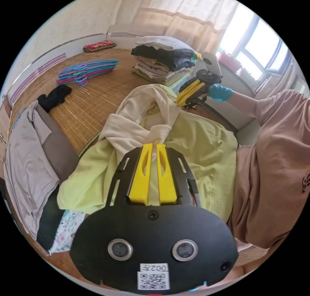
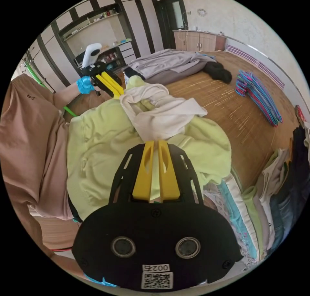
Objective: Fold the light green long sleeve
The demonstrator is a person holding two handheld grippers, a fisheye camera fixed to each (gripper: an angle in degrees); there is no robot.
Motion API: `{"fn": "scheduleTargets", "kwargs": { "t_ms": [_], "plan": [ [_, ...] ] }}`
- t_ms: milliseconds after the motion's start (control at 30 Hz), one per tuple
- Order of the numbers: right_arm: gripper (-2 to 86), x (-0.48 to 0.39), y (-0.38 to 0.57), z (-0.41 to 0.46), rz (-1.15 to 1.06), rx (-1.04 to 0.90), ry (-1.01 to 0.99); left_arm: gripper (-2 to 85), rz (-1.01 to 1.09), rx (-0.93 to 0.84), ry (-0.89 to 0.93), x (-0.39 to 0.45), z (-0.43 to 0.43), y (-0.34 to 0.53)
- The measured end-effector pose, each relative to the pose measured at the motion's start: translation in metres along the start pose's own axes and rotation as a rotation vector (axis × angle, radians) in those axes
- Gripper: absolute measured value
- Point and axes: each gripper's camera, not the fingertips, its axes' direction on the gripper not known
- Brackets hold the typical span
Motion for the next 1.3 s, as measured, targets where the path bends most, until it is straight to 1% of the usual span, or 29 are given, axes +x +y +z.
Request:
{"fn": "scheduleTargets", "kwargs": {
  "t_ms": [33,100,133,200,267,367,433,500,533,600,733,867,967,1033,1167,1233,1300],
  "plan": [
    [4.4,0.000,-0.003,-0.008,-0.005,0.012,0.021,-0.5,0.004,0.000,-0.014,0.002,-0.003,-0.001],
    [5.8,0.003,-0.009,-0.024,-0.002,0.061,0.059,1.1,-0.003,0.027,-0.106,0.003,-0.018,-0.005],
    [6.4,0.008,-0.014,-0.033,0.019,0.109,0.085,1.4,-0.016,0.040,-0.130,0.002,-0.021,-0.006],
    [7.7,0.020,-0.024,-0.041,0.095,0.182,0.120,3.0,-0.100,0.112,-0.203,-0.009,-0.031,-0.012],
    [11.0,0.040,-0.038,-0.033,0.200,0.223,0.103,5.0,-0.177,0.146,-0.224,-0.022,-0.028,-0.019],
    [13.9,0.065,-0.054,-0.002,0.334,0.180,0.015,8.5,-0.320,0.125,-0.222,-0.042,-0.011,-0.030],
    [14.0,0.074,-0.062,0.019,0.391,0.131,-0.022,8.6,-0.390,0.093,-0.203,-0.051,0.003,-0.034],
    [12.1,0.078,-0.067,0.035,0.426,0.082,-0.043,7.6,-0.450,0.046,-0.141,-0.056,0.019,-0.036],
    [9.8,0.077,-0.069,0.042,0.434,0.071,-0.036,7.0,-0.453,0.039,-0.132,-0.056,0.022,-0.036],
    [6.3,0.071,-0.071,0.045,0.411,0.085,-0.001,5.0,-0.451,0.020,-0.145,-0.051,0.028,-0.036],
    [4.2,0.048,-0.079,0.037,0.306,0.143,0.129,2.9,-0.391,0.012,-0.134,-0.041,0.025,-0.037],
    [3.8,0.019,-0.093,0.011,0.173,0.235,0.288,3.8,-0.347,0.089,-0.177,-0.023,-0.007,-0.040],
    [3.5,0.005,-0.108,-0.011,0.111,0.311,0.385,4.4,-0.302,0.149,-0.253,-0.007,-0.036,-0.047],
    [3.3,0.001,-0.118,-0.023,0.093,0.355,0.434,4.4,-0.277,0.207,-0.265,0.001,-0.054,-0.053],
    [2.8,0.003,-0.147,-0.047,0.062,0.450,0.580,4.2,-0.222,0.357,-0.407,0.013,-0.095,-0.072],
    [2.5,0.012,-0.164,-0.054,0.063,0.463,0.588,4.0,-0.209,0.370,-0.469,0.011,-0.106,-0.088],
    [2.3,0.026,-0.181,-0.055,0.077,0.476,0.629,3.7,-0.219,0.359,-0.597,0.000,-0.107,-0.111]
  ]
}}
